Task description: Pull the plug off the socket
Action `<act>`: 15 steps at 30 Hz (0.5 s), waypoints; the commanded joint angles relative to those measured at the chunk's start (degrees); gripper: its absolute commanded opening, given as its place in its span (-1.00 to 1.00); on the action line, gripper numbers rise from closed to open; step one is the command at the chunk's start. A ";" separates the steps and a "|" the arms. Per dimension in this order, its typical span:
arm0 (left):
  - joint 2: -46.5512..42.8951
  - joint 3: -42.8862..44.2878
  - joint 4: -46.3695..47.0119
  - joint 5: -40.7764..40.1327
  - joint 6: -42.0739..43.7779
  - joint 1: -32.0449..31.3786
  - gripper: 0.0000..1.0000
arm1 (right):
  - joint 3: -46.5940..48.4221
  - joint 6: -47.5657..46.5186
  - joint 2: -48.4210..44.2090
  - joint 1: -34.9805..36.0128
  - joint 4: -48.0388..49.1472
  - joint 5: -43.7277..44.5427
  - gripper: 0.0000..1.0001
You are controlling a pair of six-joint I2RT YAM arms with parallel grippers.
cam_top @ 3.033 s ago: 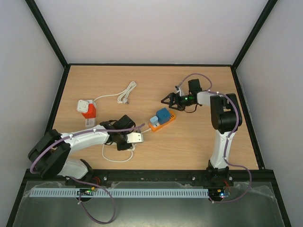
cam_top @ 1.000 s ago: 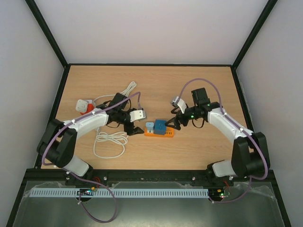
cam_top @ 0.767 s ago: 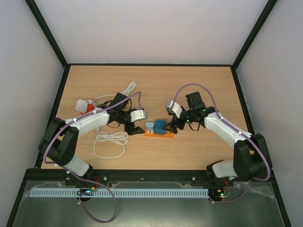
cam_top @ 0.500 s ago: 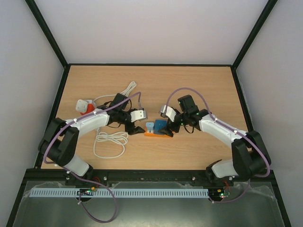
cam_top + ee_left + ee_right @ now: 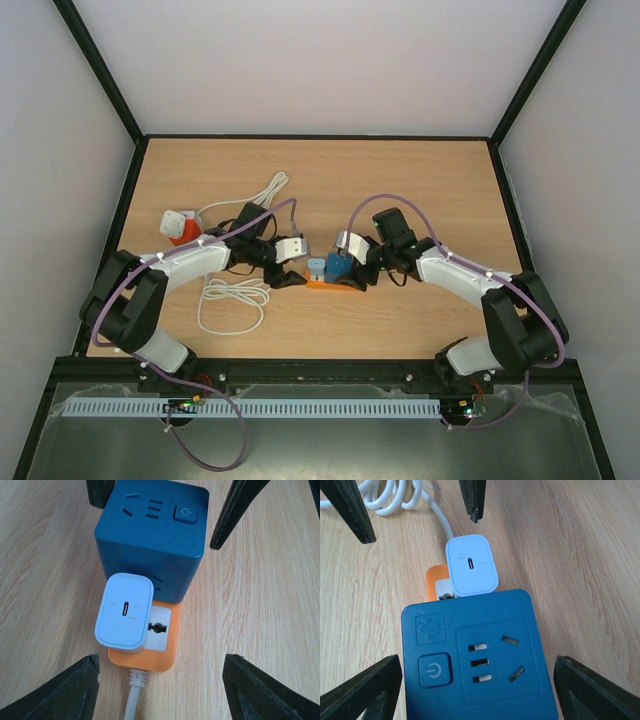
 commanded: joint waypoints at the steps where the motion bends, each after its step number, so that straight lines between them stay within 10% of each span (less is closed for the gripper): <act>1: -0.98 -0.85 2.95 3.48 0.88 -0.33 0.38 | -1.01 -1.25 1.00 0.40 3.17 -0.07 0.58; 15: 0.59 -0.46 5.26 3.85 0.78 -0.43 0.20 | -0.58 -0.72 2.88 3.31 3.77 1.33 -0.02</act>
